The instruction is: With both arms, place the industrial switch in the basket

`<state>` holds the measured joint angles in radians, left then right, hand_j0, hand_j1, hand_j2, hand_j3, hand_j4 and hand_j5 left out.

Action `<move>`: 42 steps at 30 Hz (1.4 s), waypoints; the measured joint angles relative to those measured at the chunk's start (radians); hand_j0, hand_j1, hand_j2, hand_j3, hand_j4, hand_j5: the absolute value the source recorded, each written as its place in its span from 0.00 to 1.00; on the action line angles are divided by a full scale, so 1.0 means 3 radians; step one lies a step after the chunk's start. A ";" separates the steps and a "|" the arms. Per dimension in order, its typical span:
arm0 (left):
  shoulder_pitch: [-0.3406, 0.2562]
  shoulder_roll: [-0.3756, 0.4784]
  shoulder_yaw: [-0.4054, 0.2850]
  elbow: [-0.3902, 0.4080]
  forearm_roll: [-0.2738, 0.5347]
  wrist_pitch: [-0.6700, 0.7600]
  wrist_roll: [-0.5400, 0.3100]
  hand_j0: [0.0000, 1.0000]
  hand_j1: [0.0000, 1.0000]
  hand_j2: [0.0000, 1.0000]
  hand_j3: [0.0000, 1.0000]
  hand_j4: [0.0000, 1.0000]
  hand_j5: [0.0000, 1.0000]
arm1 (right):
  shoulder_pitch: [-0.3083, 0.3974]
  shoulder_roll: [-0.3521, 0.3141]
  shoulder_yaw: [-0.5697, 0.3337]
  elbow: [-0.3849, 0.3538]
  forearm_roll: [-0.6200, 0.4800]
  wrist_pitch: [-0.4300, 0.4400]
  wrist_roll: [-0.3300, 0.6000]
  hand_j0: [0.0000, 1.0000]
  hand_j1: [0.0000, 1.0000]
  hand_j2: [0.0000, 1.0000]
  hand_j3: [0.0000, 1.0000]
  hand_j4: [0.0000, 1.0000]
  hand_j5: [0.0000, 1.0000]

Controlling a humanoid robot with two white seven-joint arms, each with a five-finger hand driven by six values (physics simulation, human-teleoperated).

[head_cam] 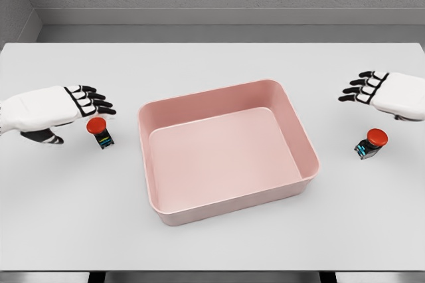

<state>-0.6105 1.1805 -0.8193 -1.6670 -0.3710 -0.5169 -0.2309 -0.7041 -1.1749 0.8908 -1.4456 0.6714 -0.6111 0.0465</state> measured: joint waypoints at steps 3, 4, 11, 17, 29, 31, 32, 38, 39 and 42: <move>-0.0020 -0.0068 -0.0001 -0.0001 0.0001 0.0168 -0.0060 1.00 1.00 1.00 1.00 1.00 1.00 | -0.0005 -0.0019 0.0088 0.0033 0.0038 0.0000 -0.0003 1.00 1.00 1.00 1.00 1.00 1.00; -0.0021 -0.0092 -0.0002 0.0001 -0.0005 0.0216 -0.0084 1.00 1.00 1.00 1.00 1.00 1.00 | -0.0005 -0.0036 0.0109 0.0036 0.0039 0.0000 -0.0005 1.00 1.00 1.00 1.00 1.00 1.00; -0.0015 -0.0290 -0.0017 0.0026 -0.0137 0.0350 -0.0276 1.00 1.00 1.00 1.00 1.00 1.00 | 0.0026 -0.0077 0.0273 -0.0011 0.0035 0.0000 -0.0012 1.00 1.00 1.00 1.00 1.00 1.00; -0.0015 -0.0380 -0.0051 0.0047 -0.0294 0.0407 -0.0297 1.00 1.00 1.00 1.00 1.00 1.00 | 0.0031 -0.0144 0.0341 -0.0128 0.0030 0.0000 -0.0020 1.00 1.00 1.00 1.00 1.00 1.00; -0.0010 -0.0473 -0.0106 0.0066 -0.0516 0.0589 -0.0300 0.87 0.87 0.87 0.87 0.87 0.87 | 0.0051 -0.0228 0.0397 -0.0262 0.0033 0.0000 -0.0017 1.00 1.00 1.00 1.00 1.00 1.00; -0.0010 -0.0474 -0.0110 0.0068 -0.0528 0.0590 -0.0300 0.83 0.83 0.83 0.83 0.83 0.83 | 0.0051 -0.0234 0.0406 -0.0295 0.0033 0.0000 -0.0016 1.00 1.00 1.00 1.00 1.00 1.00; -0.0010 -0.0474 -0.0111 0.0068 -0.0531 0.0591 -0.0300 0.79 0.79 0.79 0.79 0.79 0.79 | 0.0056 -0.0239 0.0409 -0.0307 0.0033 0.0000 -0.0015 1.00 1.00 1.00 1.00 1.00 1.00; -0.0010 -0.0466 -0.0114 0.0062 -0.0539 0.0576 -0.0300 0.73 0.73 0.73 0.73 0.73 0.73 | 0.0066 -0.0251 0.0417 -0.0339 0.0052 0.0000 0.0000 1.00 1.00 1.00 1.00 1.00 1.00; -0.0010 -0.0465 -0.0114 0.0061 -0.0539 0.0575 -0.0300 0.73 0.73 0.73 0.73 0.73 0.73 | 0.0072 -0.0251 0.0417 -0.0341 0.0055 0.0000 0.0021 1.00 1.00 1.00 1.00 1.00 1.00; -0.0010 -0.0462 -0.0114 0.0056 -0.0540 0.0572 -0.0300 0.73 0.73 0.73 0.73 0.73 0.73 | 0.0072 -0.0246 0.0413 -0.0344 0.0061 0.0000 0.0069 0.95 0.95 0.95 0.95 0.95 0.95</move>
<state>-0.6136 1.0420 -0.8536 -1.6502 -0.5329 -0.3454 -0.3209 -0.6826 -1.2488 1.0148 -1.5487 0.6896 -0.6112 0.0672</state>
